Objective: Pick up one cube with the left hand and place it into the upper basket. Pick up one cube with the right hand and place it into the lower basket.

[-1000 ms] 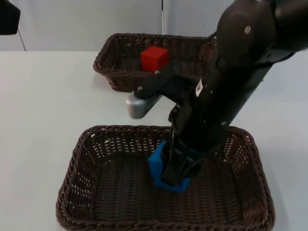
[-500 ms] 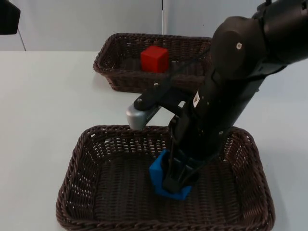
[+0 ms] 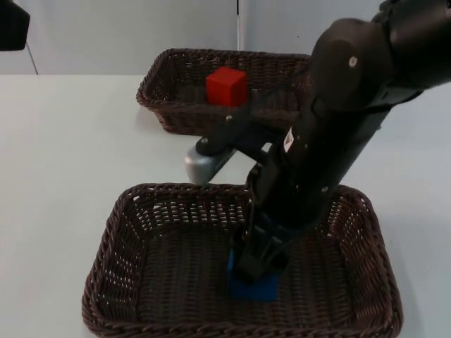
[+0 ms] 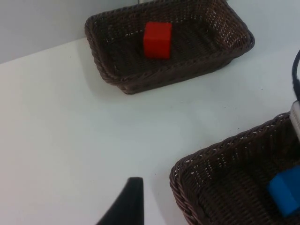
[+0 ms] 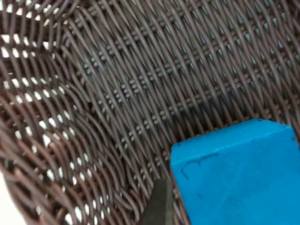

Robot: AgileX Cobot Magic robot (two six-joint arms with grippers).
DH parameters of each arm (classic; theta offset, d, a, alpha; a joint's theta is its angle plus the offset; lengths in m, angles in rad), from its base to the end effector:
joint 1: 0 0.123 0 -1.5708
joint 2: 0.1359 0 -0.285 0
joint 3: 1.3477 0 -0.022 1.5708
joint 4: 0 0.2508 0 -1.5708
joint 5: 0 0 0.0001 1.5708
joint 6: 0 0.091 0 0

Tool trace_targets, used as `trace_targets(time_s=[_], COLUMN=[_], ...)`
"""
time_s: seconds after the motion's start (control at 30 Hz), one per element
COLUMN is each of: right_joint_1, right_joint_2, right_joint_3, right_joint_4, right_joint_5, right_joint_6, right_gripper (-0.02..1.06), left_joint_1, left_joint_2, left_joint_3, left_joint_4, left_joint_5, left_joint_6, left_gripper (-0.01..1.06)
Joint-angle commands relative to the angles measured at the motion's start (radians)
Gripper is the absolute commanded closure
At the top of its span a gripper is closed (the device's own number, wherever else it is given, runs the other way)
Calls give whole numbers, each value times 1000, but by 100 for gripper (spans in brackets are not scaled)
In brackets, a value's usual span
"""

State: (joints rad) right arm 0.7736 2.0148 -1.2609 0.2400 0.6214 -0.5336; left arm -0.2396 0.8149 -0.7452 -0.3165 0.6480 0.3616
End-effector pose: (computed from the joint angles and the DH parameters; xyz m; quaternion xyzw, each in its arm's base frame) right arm 0.2724 0.2837 0.1374 -0.5289 0.8330 0.0989 0.1290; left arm 0.1496 -0.0542 0.3303 0.1948 0.8613 -0.1142 0.4552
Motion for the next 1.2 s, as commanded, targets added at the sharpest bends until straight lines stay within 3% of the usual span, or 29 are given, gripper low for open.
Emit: trace_targets(time_s=[0.0, 0.43, 0.87, 1.17], right_joint_1=[6, 6, 6, 6], right_joint_2=[-55, -372, -546, -626], right_joint_3=[0, 0, 0, 2], right_joint_4=[-6, -3, 5, 10], right_joint_5=[26, 37, 56, 145], right_joint_6=[1, 10, 27, 29], right_gripper=[32, 32, 32, 32], left_joint_1=[-4, -4, -4, -4], left_joint_2=[-7, -7, -7, -33], left_joint_3=[4, 4, 4, 4], left_joint_4=[-8, -8, -8, -8], left_joint_5=[-9, -9, -5, 1], left_joint_6=[0, 0, 0, 2], left_gripper=[0, 0, 0, 0])
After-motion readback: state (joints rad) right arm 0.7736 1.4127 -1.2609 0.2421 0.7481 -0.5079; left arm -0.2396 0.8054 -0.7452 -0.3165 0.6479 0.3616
